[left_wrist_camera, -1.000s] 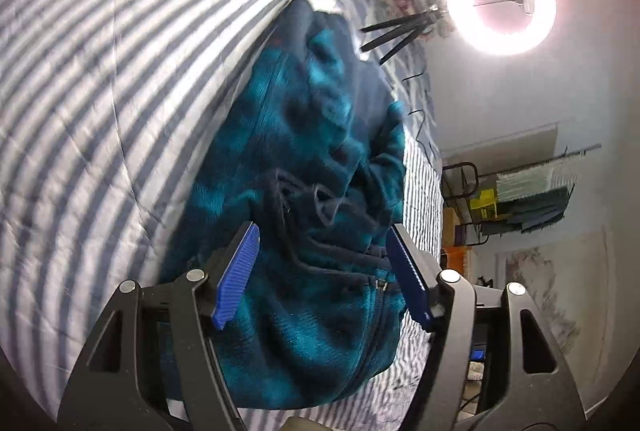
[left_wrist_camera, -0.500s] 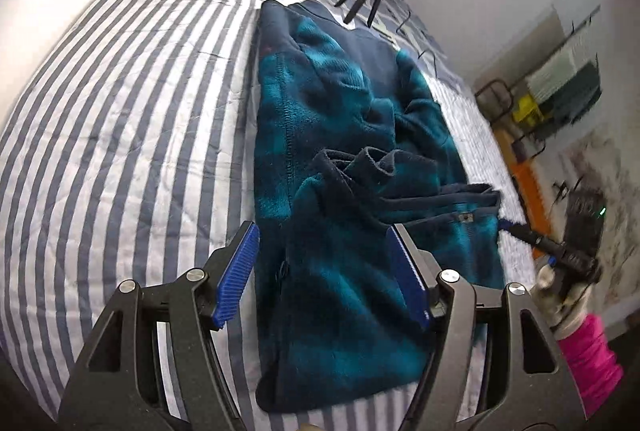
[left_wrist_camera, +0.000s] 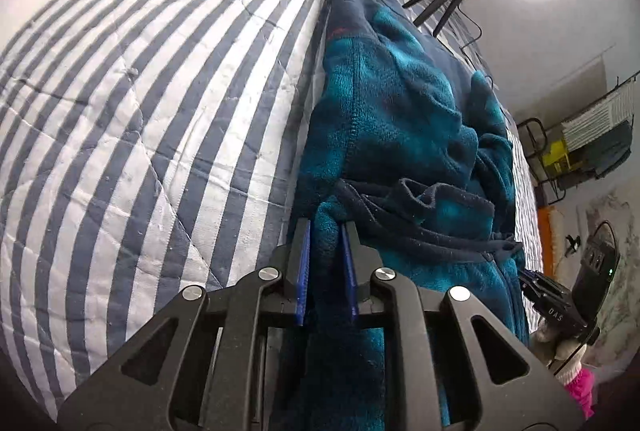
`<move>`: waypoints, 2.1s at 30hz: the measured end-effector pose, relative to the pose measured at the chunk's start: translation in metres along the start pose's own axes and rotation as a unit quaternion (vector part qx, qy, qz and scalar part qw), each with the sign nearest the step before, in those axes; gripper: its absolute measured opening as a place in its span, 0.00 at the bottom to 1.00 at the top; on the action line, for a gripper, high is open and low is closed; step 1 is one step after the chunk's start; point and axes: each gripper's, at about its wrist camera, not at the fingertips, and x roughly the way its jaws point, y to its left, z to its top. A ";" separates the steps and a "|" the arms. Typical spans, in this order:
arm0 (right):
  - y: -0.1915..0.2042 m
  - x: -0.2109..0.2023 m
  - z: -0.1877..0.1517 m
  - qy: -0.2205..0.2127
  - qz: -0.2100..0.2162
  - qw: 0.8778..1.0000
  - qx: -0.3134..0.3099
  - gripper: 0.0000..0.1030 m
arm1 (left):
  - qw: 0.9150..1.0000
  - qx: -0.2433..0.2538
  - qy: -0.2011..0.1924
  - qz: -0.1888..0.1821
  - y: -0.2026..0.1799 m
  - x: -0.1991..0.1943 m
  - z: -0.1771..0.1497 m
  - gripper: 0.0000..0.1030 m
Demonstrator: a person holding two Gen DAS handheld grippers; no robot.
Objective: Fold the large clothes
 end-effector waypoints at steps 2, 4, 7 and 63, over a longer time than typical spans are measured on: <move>0.003 -0.007 0.000 -0.008 -0.013 1.000 -0.006 0.30 | 1.000 0.022 -0.009 0.015 -0.009 -0.011 -0.001 0.23; 0.004 -0.023 -0.002 -0.019 -0.016 1.000 -0.007 0.30 | 0.999 0.036 -0.029 0.021 -0.016 -0.033 -0.004 0.25; 0.011 -0.055 -0.011 -0.063 -0.046 0.997 -0.026 0.31 | 0.997 0.065 -0.041 -0.013 -0.025 -0.064 -0.015 0.26; 0.087 -0.225 -0.058 -0.208 -0.049 0.974 -0.076 0.49 | 0.961 0.232 -0.147 0.040 -0.131 -0.201 -0.072 0.39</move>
